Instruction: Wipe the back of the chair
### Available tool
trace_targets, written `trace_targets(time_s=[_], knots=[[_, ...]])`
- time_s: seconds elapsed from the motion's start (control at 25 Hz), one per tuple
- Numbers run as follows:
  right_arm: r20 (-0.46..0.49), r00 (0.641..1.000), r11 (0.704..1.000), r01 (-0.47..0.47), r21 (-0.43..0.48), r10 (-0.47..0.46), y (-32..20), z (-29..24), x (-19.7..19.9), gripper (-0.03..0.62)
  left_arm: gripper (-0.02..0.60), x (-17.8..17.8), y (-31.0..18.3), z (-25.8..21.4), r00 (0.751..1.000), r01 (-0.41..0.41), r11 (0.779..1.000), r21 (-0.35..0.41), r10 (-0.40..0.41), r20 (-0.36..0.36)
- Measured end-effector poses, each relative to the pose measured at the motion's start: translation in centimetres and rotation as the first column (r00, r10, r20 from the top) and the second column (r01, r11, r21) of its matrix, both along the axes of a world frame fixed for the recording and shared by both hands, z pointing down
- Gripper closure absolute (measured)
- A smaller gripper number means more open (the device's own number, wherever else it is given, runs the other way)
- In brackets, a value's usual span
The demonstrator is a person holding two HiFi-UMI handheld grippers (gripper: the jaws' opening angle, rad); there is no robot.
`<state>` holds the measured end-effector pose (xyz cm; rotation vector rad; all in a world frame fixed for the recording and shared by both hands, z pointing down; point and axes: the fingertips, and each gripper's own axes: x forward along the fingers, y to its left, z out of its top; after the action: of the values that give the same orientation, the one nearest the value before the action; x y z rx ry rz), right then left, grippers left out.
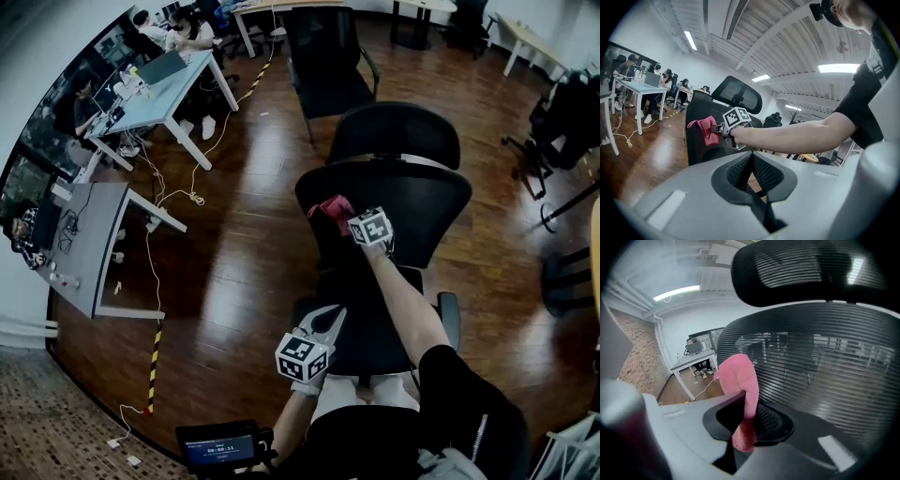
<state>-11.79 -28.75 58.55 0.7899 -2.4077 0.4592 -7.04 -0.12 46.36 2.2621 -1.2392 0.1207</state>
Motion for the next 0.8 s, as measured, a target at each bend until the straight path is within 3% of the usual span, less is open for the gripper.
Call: trace_targets(time_s=[0.4, 0.8], knots=[[0.015, 0.98, 0.98, -0.197, -0.008, 0.197, -2.6, 0.3, 15.1, 0.553, 0.589, 7.2, -1.5, -0.4, 0.991, -0.132, 0.991, 0.001, 0.132, 0.006], [-0.011, 0.906, 0.906, -0.424, -0.008, 0.424, -4.0, 1.3, 31.9, 0.551, 0.589, 13.1, -1.5, -0.1, 0.974, -0.228, 0.974, -0.016, 0.228, 0.013]])
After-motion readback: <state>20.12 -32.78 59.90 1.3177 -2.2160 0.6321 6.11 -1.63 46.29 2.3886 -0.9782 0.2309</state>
